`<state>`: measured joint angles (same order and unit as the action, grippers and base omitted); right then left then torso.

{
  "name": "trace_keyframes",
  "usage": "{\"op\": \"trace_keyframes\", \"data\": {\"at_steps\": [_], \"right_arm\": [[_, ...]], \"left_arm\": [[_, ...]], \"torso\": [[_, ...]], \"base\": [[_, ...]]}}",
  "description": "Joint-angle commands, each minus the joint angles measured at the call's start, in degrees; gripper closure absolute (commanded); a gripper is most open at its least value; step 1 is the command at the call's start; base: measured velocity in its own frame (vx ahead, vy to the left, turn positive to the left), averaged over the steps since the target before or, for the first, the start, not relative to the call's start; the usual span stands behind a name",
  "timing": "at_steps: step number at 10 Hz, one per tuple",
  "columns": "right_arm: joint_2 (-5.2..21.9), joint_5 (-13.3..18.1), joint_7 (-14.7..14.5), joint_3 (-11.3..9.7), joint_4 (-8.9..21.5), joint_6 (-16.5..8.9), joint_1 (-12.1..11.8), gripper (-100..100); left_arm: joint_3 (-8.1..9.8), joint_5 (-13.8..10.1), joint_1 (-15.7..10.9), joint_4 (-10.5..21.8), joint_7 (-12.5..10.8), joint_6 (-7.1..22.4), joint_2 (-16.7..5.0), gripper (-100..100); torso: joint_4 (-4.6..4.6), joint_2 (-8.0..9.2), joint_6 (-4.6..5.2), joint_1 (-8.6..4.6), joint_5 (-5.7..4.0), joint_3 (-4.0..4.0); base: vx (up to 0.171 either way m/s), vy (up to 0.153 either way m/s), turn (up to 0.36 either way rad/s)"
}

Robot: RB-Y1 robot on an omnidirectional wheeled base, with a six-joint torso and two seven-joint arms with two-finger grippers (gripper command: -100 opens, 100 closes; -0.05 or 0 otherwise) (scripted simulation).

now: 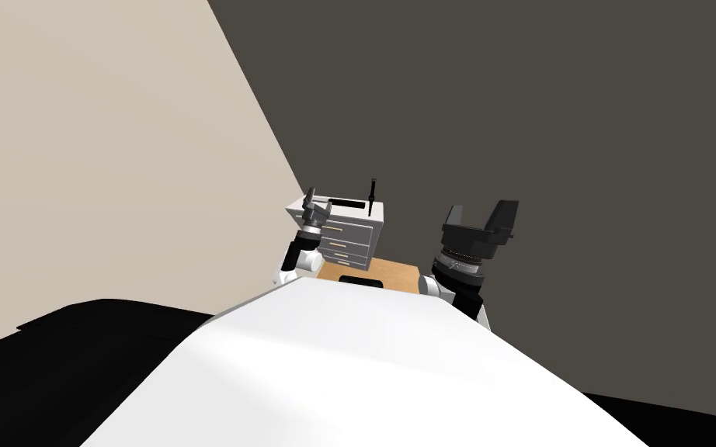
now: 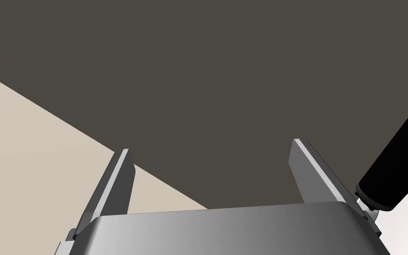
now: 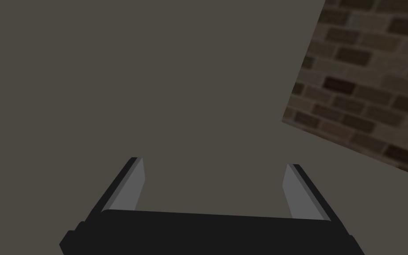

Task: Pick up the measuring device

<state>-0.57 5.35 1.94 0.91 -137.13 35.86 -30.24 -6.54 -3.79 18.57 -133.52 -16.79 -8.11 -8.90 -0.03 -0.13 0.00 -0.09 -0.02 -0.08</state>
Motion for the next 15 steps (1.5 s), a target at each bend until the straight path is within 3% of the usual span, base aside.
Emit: {"op": "trace_keyframes", "data": {"at_steps": [1, 4, 6, 15], "right_arm": [[0.00, 0.00, 0.00, 0.00, 0.00, 0.00, 0.00, 0], [0.00, 0.00, 0.00, 0.00, 0.00, 0.00, 0.00, 0], [0.00, 0.00, 0.00, 0.00, 0.00, 0.00, 0.00, 0], [0.00, 0.00, 0.00, 0.00, 0.00, 0.00, 0.00, 0]], "left_arm": [[-1.25, -0.37, -1.63, -0.29, -1.77, 2.86, -0.32, -100], [-1.93, -0.71, -2.92, -0.42, -3.03, 6.36, -0.61, -100], [-3.37, -1.44, -5.64, -0.64, -5.65, 10.31, -1.12, -100], [-6.44, -2.98, -11.48, -0.85, -11.23, 22.85, -1.73, -100]], "torso": [[0.00, 0.00, 0.00, 0.00, 0.00, 0.00], [0.00, 0.01, 0.00, 0.00, 0.00, 0.01], [0.00, 0.02, 0.00, 0.02, 0.00, 0.01], [0.00, 0.03, 0.01, 0.00, 0.00, 0.01]], "base": [[0.035, -0.040, 0.162], [0.020, -0.025, 0.078], [0.023, -0.030, 0.162], [0.016, -0.031, 0.092]]}}
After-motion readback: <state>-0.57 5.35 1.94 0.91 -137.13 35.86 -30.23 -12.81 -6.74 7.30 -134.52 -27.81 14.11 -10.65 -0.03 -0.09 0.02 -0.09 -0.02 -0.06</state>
